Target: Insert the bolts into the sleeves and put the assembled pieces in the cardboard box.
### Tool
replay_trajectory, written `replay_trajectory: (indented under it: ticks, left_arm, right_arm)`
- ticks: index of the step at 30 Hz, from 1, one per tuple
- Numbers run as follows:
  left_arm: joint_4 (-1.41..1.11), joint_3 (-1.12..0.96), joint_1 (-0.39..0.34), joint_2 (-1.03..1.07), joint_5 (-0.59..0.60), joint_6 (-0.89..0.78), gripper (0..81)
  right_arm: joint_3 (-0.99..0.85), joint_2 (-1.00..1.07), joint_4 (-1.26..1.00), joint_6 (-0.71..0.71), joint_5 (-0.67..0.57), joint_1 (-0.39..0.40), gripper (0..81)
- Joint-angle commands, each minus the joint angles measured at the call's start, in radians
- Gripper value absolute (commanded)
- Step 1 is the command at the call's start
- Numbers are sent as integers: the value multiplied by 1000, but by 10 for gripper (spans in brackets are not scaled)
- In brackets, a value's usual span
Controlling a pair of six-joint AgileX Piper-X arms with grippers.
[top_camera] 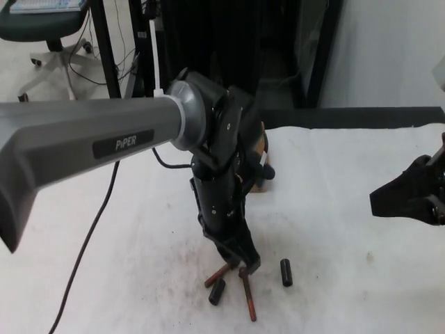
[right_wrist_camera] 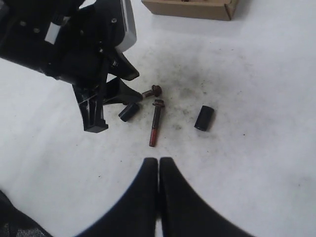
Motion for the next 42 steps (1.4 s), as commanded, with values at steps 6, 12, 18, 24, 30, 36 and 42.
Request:
replay_trajectory:
  ticks: [6,12,18,24,30,36,42]
  left_arm:
    - [30,-8,0,14,7,30,409]
    - [21,-8,-2,46,7,30,409]
    - [-23,-8,-4,55,-41,30,409]
    - [-35,-8,-4,57,-68,30,409]
    - [-75,-8,-4,57,-68,71,409]
    - [-106,-8,-4,57,-68,71,409]
    - [-72,-8,-4,57,-59,71,409]
  right_arm:
    - [0,-9,3,-8,-14,-6,8]
    - [0,-9,3,-8,-14,-6,8]
    - [0,-9,3,-8,-14,-6,8]
    - [0,-9,3,-8,-14,-6,8]
    - [0,-9,3,-8,-16,-5,8]
    - [0,-9,3,-8,-16,-5,8]
    - [0,-9,3,-17,-16,-5,8]
